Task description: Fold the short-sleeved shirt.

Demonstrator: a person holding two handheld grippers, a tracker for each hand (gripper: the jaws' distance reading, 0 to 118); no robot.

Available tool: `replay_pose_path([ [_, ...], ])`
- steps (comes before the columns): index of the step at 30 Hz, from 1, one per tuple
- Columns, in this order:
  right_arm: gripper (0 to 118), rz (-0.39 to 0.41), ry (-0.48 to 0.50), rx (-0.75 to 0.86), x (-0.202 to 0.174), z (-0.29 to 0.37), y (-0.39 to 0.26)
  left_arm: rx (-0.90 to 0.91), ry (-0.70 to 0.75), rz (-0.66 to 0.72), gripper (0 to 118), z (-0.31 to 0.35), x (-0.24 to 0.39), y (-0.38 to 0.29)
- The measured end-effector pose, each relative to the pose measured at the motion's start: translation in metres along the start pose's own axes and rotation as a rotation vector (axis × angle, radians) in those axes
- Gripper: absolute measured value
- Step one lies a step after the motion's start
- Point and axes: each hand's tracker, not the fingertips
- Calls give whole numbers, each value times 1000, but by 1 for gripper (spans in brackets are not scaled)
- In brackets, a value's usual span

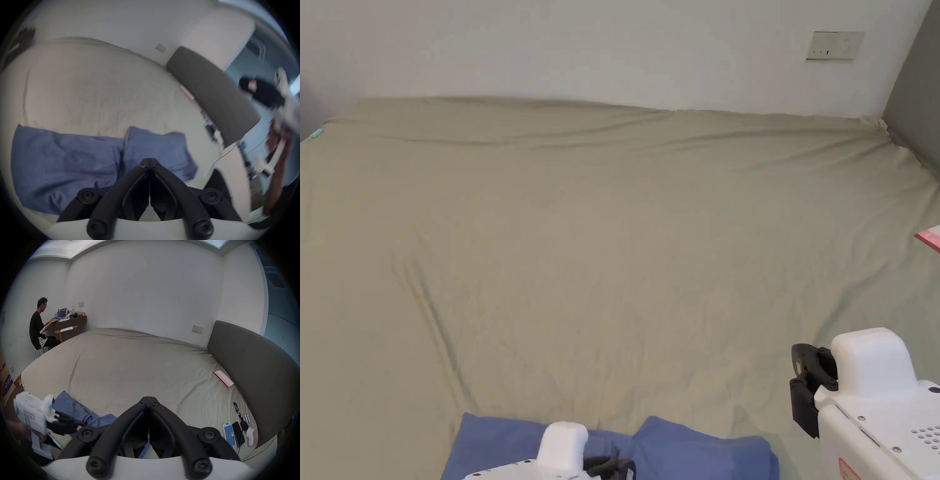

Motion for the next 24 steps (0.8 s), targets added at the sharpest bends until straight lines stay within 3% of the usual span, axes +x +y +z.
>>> replay_pose_path([
  [4,2,6,0,6,0,1,3,82,-33,160,3,38,-36,21],
  [5,2,7,-1,7,0,1,4,98,-6,185,11,49,-48,25],
  [7,2,8,-2,8,0,1,4,123,88,172,53,67,-74,32],
  [8,2,8,-2,9,1,1,4,122,154,164,68,77,-88,34],
  [10,2,10,-2,6,0,0,5,112,213,213,83,93,-116,35],
  [13,2,19,0,4,-2,0,5,76,151,347,112,112,-163,32],
  [14,2,22,0,3,-2,0,5,60,123,391,116,114,-173,29],
  [22,2,37,8,-10,-9,-2,5,-37,-105,590,117,81,-214,5],
  [24,2,43,10,-10,-11,-2,5,30,-186,593,116,79,-210,10],
])
